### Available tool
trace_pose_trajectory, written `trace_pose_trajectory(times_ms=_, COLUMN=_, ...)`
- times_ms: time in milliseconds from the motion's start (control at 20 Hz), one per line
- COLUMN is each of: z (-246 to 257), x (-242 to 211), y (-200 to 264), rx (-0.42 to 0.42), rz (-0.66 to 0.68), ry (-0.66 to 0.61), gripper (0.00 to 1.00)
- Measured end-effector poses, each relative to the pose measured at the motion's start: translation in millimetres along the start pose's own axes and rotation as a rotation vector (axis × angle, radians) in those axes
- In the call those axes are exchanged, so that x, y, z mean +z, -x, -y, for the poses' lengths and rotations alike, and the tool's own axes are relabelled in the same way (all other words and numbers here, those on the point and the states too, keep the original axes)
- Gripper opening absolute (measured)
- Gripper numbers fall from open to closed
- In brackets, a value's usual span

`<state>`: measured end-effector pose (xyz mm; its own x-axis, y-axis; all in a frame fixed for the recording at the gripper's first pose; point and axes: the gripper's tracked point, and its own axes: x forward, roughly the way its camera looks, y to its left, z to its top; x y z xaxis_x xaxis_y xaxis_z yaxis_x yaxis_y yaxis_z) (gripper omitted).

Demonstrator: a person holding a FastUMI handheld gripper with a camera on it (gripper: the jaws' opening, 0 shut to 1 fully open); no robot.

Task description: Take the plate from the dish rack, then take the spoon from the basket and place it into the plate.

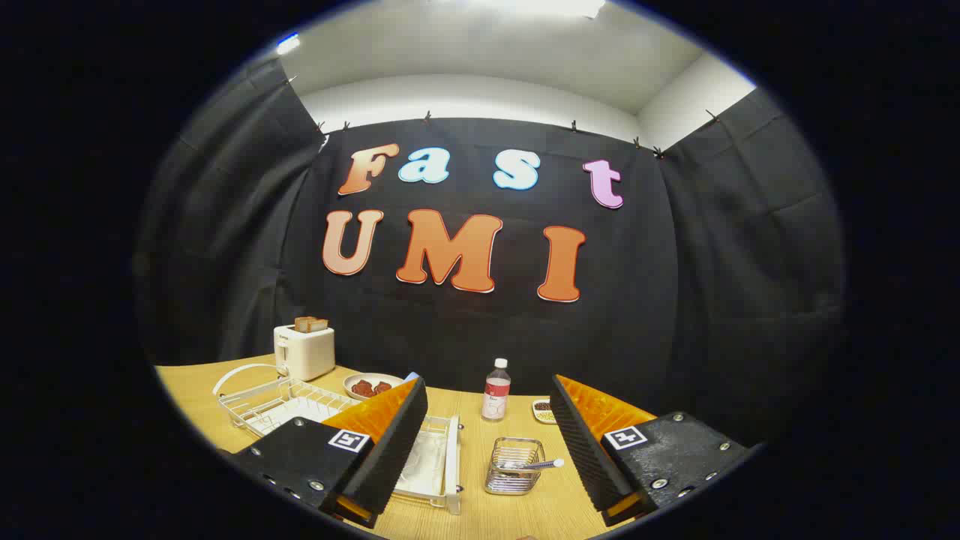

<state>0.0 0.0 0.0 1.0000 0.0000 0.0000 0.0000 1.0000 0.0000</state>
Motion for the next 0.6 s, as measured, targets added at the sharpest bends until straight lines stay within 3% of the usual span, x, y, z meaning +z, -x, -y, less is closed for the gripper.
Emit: trace_pose_trajectory(times_ms=600, z=-5.9, x=7.6, y=2.2, rx=0.026, rz=0.02, ry=-0.047, gripper=0.99)
